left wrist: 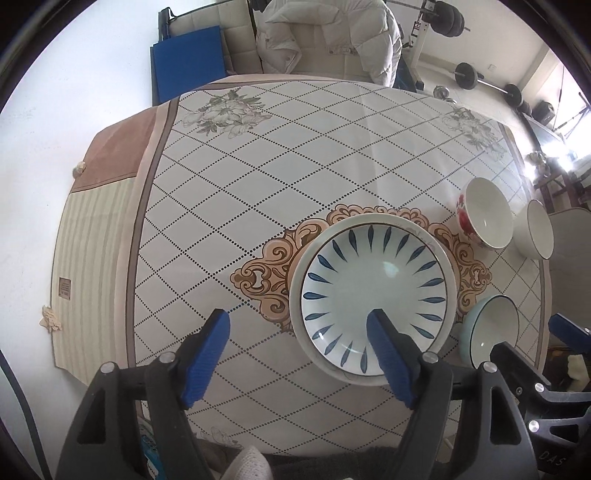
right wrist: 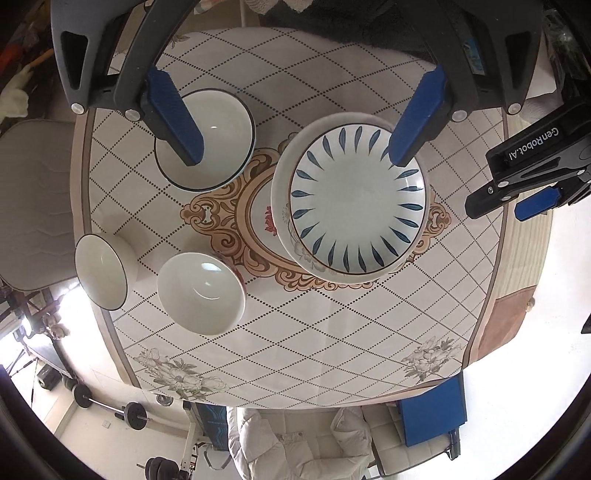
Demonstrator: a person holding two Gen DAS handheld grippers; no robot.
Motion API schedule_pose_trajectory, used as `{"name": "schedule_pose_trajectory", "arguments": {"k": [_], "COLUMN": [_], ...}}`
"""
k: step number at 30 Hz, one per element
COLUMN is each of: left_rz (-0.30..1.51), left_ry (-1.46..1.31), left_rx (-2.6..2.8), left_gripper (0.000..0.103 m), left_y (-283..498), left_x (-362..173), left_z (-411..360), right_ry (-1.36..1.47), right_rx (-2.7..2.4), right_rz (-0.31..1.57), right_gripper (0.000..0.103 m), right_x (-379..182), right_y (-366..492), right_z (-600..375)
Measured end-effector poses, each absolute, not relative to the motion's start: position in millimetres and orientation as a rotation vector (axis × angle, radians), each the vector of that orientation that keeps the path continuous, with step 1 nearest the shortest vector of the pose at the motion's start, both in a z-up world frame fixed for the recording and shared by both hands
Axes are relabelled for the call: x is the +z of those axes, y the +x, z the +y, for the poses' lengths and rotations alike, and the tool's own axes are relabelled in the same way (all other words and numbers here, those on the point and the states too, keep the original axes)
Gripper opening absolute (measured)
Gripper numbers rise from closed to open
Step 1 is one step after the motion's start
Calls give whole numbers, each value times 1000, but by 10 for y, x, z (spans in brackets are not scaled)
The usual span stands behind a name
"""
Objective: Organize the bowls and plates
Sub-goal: 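Open both tools and lift them away from the plate stack, then move both tools to the light-blue bowl and close on its rim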
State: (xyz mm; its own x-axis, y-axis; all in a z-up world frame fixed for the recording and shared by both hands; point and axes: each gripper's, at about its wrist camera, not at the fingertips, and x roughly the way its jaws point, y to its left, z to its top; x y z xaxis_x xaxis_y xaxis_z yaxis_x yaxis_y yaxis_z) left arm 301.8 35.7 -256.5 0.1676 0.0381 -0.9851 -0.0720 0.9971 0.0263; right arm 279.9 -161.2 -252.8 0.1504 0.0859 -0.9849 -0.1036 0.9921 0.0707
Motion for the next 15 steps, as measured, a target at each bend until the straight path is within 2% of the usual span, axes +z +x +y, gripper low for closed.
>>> {"name": "schedule_pose_trajectory", "arguments": {"k": [8,15], "left_rz": [1315,1294], "left_ry": [1,-1], "left_rx": [50,14], "left_gripper": [77,77], "left_y": [2689,2442], "left_x": [-2077,-1945], "left_z": [351,421], "right_ry": [-12,29], "right_rx": [129,115], "right_rz": [1326,1301], "right_gripper": [102,102], "right_x": [-1984,-1740], "right_y": [2413,2211], "right_z": [-1530,-1462]}}
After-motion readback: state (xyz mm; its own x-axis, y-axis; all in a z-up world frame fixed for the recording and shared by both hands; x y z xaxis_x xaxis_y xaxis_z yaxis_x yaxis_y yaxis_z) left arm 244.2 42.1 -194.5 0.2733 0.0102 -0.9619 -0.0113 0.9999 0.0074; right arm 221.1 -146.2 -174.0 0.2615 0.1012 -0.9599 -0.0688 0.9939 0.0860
